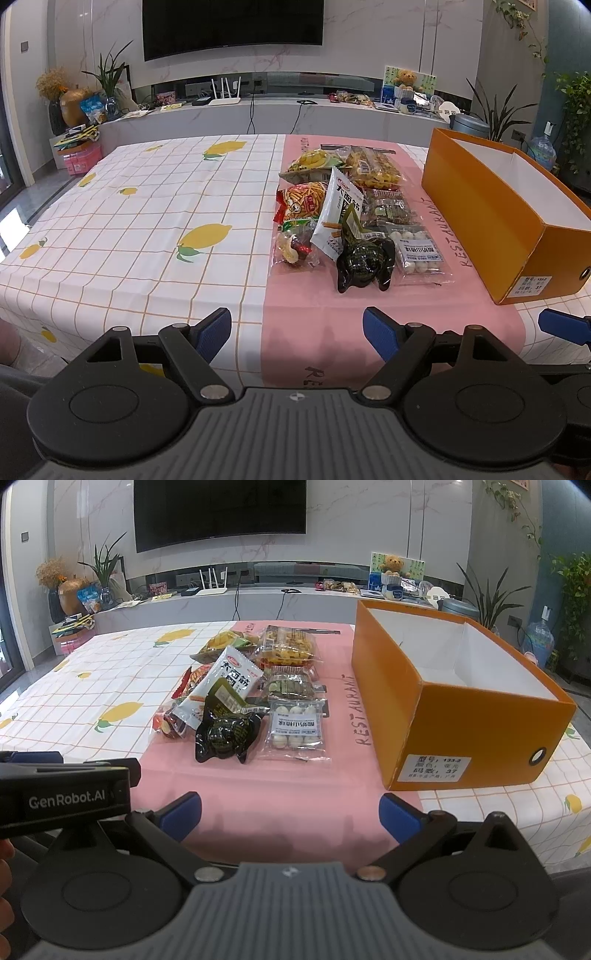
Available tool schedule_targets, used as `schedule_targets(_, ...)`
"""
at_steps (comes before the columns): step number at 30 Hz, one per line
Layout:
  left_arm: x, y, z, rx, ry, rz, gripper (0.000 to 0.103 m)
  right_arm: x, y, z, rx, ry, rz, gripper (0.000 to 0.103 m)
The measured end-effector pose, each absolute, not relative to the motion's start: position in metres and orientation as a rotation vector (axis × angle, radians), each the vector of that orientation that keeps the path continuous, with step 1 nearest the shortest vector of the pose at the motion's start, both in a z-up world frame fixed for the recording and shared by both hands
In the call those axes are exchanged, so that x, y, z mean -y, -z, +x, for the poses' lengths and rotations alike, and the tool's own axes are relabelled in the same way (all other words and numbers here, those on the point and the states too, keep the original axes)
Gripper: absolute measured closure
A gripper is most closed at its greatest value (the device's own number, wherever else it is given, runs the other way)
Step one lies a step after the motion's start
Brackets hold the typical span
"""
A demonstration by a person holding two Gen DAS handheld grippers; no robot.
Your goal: Organize snacks
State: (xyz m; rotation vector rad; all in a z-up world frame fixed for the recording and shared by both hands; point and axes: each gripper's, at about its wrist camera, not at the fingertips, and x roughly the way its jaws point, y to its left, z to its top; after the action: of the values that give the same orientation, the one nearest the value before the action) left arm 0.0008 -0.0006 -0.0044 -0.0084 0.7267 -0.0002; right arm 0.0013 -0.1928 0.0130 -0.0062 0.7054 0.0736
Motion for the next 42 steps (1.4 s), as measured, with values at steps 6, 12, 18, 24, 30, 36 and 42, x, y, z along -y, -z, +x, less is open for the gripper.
schedule_targets(6,0.0004,0.0044,0.0017,-0.732,0.002,-0.013,0.008,0.1928,-0.0127,0.0016,-0.707,-0.074,-0.006,0.003)
schedule_targets(12,0.0007,0.0059,0.0018,-0.736,0.002,-0.01,0.008,0.1933,-0.0123,0.0022,-0.721,-0.076,0.001,0.003)
schedule_targets(18,0.0007,0.0064,0.002,-0.74,-0.001,-0.01,0.008,0.193,-0.0129,0.0029,-0.719,-0.077,-0.005,0.003)
schedule_targets(24,0.0004,0.0065,0.0019,-0.742,-0.002,-0.01,0.008,0.193,-0.0129,0.0029,-0.72,-0.076,-0.007,0.003)
schedule_targets(30,-0.0005,0.0064,0.0023,-0.748,-0.001,-0.01,0.008,0.1936,-0.013,0.0023,-0.731,-0.078,0.0,0.003)
schedule_targets(36,-0.0005,0.0096,0.0035,-0.76,-0.004,0.002,0.008,0.1926,-0.0103,0.0036,-0.744,-0.077,-0.009,0.003)
schedule_targets(42,-0.0007,0.0106,0.0033,-0.762,-0.004,0.003,0.008,0.193,-0.0093,0.0046,-0.752,-0.078,-0.005,0.003)
